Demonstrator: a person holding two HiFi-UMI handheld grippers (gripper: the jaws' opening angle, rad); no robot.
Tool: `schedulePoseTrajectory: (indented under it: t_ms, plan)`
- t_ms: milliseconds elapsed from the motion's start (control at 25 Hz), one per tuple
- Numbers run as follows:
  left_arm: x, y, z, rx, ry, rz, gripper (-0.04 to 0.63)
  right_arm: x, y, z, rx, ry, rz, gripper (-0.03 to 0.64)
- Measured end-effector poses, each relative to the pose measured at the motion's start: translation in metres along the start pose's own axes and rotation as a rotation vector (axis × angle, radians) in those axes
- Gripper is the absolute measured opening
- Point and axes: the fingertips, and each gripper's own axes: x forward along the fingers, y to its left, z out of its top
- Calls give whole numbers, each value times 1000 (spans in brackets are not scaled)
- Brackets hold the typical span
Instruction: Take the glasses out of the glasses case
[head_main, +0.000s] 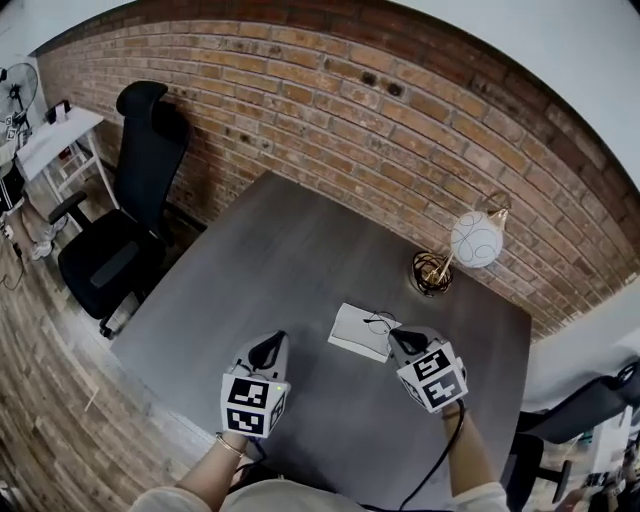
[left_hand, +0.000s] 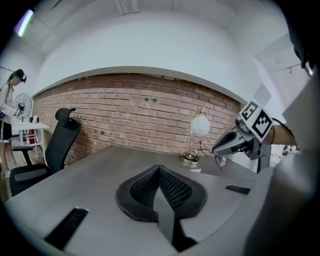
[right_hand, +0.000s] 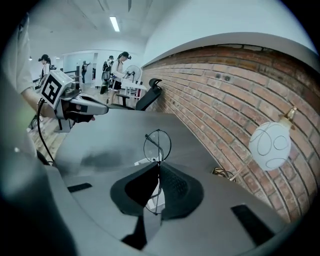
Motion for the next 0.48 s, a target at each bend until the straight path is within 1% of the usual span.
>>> schedulePoseTrajectory:
  t_ms: [160,480]
  plan:
    - [-1,-7,13,-28,-25,-33,17,-22,-4,0,85,-63,-95,40]
    - [12,-26,53,47,-74,-110,17,-81,-33,-3,277,-187,-325,40]
